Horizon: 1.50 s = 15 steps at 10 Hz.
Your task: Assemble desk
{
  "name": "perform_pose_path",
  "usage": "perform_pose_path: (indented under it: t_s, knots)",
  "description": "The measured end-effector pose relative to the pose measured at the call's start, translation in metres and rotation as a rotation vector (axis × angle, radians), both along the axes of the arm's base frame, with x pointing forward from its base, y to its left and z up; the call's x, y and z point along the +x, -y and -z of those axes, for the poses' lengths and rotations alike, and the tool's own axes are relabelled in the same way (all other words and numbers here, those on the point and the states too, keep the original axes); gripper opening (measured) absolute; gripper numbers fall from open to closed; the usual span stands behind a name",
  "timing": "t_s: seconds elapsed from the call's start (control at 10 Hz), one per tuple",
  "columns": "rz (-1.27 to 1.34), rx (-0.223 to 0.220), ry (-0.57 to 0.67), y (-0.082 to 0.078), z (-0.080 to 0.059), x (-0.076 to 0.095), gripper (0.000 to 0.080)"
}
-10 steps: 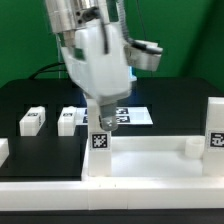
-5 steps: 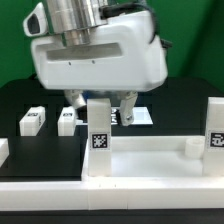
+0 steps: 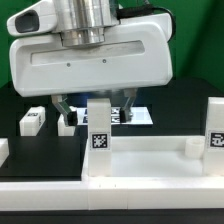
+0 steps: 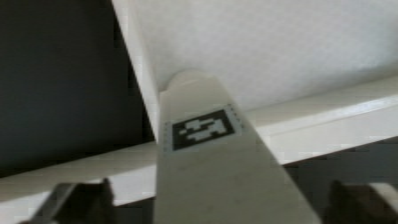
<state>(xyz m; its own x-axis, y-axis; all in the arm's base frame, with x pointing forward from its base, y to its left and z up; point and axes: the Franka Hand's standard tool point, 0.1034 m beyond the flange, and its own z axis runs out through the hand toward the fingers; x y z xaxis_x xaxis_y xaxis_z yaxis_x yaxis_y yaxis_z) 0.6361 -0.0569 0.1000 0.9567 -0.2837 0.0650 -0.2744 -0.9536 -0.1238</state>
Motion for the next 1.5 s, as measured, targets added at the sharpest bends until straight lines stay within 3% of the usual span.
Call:
perform_pose_path:
  t_s: [0.1,0.2,0.3,0.7,1.1,1.5]
  knots:
    - [0.057,0.006,-0.006,-0.0001,0.0002,-0.0001,0.045]
    - [0.129,0.014,-0.013,-0.0003,0.0003,0.0,0.045]
    - [0.213,0.018,-0.021,0.0023,0.0004,-0.0003,0.0291]
    - [0.643,0.071,-0.088,0.0043,-0.0004,-0.0007,0.0292]
    - [1.351,0.211,-0.24,-0.0009,-0.0001,0.0036,0.0292]
    - [1.587,0.223,-0.266,-0.0003,-0.0003,0.0047,0.0292]
